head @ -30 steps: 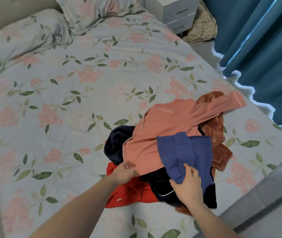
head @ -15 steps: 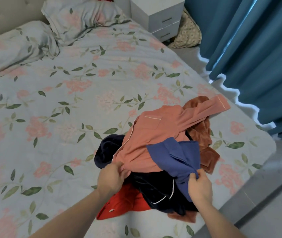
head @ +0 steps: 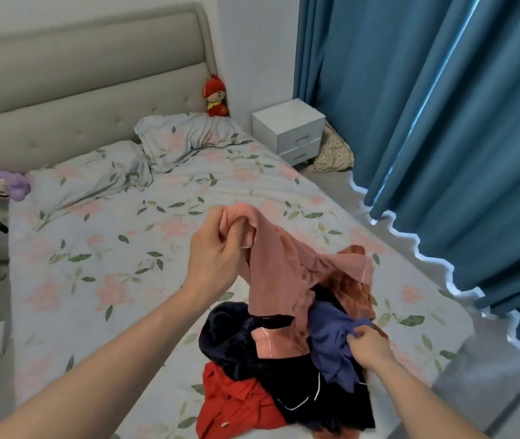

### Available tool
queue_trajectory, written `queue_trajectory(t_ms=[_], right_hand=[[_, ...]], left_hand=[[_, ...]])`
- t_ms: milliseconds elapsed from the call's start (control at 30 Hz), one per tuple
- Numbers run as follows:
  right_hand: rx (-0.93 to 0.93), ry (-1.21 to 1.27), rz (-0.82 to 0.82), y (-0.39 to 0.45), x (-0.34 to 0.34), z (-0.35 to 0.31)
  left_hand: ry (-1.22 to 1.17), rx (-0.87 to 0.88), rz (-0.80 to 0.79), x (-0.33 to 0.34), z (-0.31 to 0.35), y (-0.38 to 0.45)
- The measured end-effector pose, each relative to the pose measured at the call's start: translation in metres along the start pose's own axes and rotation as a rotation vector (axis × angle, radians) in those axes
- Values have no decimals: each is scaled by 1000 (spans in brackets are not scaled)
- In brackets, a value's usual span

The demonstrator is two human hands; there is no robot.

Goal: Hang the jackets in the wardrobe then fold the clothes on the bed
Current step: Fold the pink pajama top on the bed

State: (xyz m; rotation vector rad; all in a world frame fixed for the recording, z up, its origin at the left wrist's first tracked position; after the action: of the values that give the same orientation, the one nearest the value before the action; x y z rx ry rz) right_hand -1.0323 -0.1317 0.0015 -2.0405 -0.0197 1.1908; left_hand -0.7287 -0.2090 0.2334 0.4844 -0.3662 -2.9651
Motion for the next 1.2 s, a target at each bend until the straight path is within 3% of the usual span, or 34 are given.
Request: queue_trajectory(t_ms=[100, 267, 367, 467, 633, 733, 867, 933, 1067, 1200], right_hand=[[-143, 128, 18, -56, -25, -42], [-577, 455, 35, -183, -76, -127], [-775, 524, 152, -252, -109, -162], [-879, 541, 167, -308, -128, -183], [-854, 560, 349, -349, -122, -186], [-847, 701, 287, -366, -115, -178], [-865, 663, 204, -374, -104, -172], [-848, 642, 177, -374, -101, -170], [-798, 696, 159, -361, -94, -153], [-716, 682, 189, -337, -86, -127]], left_hand=[[-10, 131, -63, -25, 53, 8], [18, 365, -170, -63, 116, -8], [36, 414, -255, -84, 149, -18], [66, 420, -387, -103, 171, -34], [131, 404, -516, -141, 167, -65], [180, 252, -651, -166, 144, -78], [442, 87, -831, -178, 91, -101], [450, 5, -840, -182, 65, -112], [193, -125, -755, -186, 45, -124], [226, -33, -633, -167, 49, -131]])
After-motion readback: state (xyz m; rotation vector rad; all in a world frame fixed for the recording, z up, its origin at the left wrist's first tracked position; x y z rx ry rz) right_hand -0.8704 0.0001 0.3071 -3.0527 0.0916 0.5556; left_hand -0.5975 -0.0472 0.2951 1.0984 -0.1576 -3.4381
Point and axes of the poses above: each hand's wrist, its own y-axis towards the middle knuckle, its own x-axis out of the palm, z = x × y, the point moved 1 cm from there along y, towards the middle knuckle, and after that the axes turned 6 degrees about -y, right-handed, at the moved point
